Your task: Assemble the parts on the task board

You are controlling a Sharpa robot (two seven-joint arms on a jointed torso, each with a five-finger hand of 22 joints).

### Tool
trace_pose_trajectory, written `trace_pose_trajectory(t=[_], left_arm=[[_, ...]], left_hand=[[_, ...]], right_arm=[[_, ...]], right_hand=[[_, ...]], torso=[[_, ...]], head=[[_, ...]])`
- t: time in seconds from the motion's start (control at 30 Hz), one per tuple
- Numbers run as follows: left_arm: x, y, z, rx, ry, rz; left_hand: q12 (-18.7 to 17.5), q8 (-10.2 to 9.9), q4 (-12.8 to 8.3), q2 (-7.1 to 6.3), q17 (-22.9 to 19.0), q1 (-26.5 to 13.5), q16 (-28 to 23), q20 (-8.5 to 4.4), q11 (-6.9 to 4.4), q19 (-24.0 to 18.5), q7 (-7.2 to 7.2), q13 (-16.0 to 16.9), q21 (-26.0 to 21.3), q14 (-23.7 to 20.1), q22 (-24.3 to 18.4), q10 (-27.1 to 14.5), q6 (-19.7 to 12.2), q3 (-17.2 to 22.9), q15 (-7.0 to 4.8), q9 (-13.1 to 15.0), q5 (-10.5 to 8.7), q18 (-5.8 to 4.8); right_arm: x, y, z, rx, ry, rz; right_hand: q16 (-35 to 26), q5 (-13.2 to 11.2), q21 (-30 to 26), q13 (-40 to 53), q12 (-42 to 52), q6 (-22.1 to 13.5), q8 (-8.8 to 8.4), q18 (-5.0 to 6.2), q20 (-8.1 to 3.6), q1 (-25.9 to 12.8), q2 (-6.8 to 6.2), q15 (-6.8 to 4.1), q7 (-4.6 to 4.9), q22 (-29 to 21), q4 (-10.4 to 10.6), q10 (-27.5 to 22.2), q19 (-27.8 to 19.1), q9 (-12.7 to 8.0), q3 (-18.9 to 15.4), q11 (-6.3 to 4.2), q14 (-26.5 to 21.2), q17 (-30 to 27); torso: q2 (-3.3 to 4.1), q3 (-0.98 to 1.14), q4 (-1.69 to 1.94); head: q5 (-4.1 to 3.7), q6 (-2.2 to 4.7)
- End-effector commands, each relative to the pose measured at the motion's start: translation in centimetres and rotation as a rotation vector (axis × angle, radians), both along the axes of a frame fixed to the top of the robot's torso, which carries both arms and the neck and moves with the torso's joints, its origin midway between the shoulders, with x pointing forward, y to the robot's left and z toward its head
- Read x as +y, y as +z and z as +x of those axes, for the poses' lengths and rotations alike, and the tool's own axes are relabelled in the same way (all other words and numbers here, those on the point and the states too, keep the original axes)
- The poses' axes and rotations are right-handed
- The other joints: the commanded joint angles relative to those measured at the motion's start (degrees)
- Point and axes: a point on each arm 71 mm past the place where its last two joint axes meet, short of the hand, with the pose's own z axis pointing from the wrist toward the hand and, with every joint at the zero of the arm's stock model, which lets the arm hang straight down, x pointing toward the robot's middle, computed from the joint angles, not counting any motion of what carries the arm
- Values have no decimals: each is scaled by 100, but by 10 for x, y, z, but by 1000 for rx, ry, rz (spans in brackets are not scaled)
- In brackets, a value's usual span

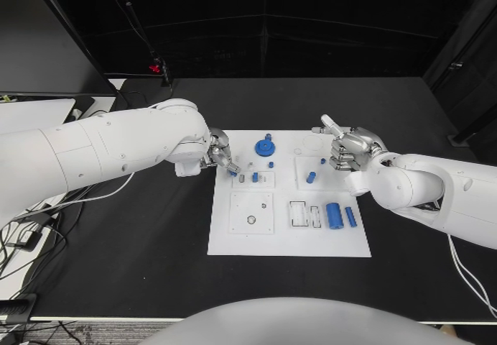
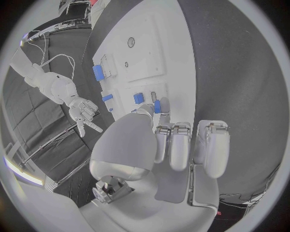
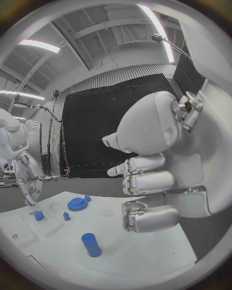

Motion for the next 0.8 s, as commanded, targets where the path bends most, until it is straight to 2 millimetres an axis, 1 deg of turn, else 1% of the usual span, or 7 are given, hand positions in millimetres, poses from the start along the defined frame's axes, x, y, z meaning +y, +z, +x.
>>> trace_pose_trajectory(t=[0.03, 0.23, 0.37, 0.47, 0.57, 0.73, 0.8], left_arm=[[-2, 0, 0, -6, 3, 13], [-8, -4, -2, 9, -12, 18], [-11, -6, -2, 16, -21, 21], [-12, -7, -2, 17, -24, 22], [-13, -8, -2, 18, -27, 24], [-15, -9, -3, 16, -33, 28], [-15, -10, -3, 17, -34, 29]], left_hand=[[-30, 20, -30, 385, 1510, 455, 5, -24, -13, 524, -33, 1490, -37, 610, 1480, 624, -11, 50, -34, 7, 14, -15], [-30, 18, -29, 373, 1510, 464, 5, -24, -10, 507, -30, 1490, -50, 610, 1474, 624, -16, 74, -34, 11, 5, -10], [-30, 17, -28, 368, 1510, 464, 5, -24, -9, 495, -28, 1490, -59, 610, 1469, 624, -19, 79, -34, 12, 2, -7], [-30, 17, -28, 368, 1510, 464, 5, -24, -9, 495, -28, 1490, -59, 610, 1469, 624, -19, 79, -34, 12, 2, -7], [-30, 15, -28, 361, 1510, 467, 5, -24, -7, 487, -26, 1490, -65, 610, 1466, 624, -23, 89, -33, 14, -5, -5], [-30, 12, -26, 355, 1510, 467, 5, -24, -5, 471, -23, 1490, -77, 610, 1460, 624, -32, 98, -33, 15, -9, 0], [-30, 10, -25, 351, 1510, 467, 5, -24, -3, 463, -20, 1490, -82, 610, 1457, 624, -38, 104, -32, 16, -12, 2]], right_arm=[[2, 2, 0, -12, 9, 6], [1, 2, 0, -11, 9, 6], [1, 2, 0, -11, 10, 6], [2, 2, 0, -11, 10, 6], [2, 2, 0, -11, 11, 7], [2, 2, 0, -11, 12, 7], [2, 2, 0, -11, 12, 7]], right_hand=[[14, -27, 18, 1492, 13, -1, 23, -40, 38, 1, 56, 37, 24, 1509, 13, 596, 619, -7, -30, 46, 607, 1506], [14, -27, 18, 1492, 13, -1, 23, -40, 38, 1, 56, 37, 24, 1509, 13, 596, 619, -7, -30, 46, 607, 1506], [14, -25, 18, 1492, 13, 3, 27, -40, 39, 2, 54, 38, 24, 1509, 10, 596, 619, -7, -35, 46, 607, 1506], [14, -25, 18, 1492, 13, 3, 27, -40, 39, 2, 54, 38, 24, 1509, 10, 596, 619, -7, -35, 46, 607, 1506], [14, -25, 18, 1492, 13, 3, 27, -40, 39, 2, 54, 38, 24, 1509, 10, 596, 619, -7, -35, 46, 607, 1506], [14, -25, 18, 1492, 13, 3, 27, -40, 39, 2, 54, 38, 24, 1509, 10, 596, 619, -7, -35, 46, 607, 1506], [14, -25, 18, 1492, 13, 3, 27, -40, 39, 2, 54, 38, 24, 1509, 10, 596, 619, -7, -35, 46, 607, 1506]], torso=[[1, -1, 2], [2, -1, 5], [3, 0, 7], [2, 0, 0], [0, 3, 2], [3, -1, 2], [-1, -2, 1]], head=[[-7, -10], [-3, -17], [-4, -35], [4, -36], [2, -44], [0, -40], [-7, -50]])
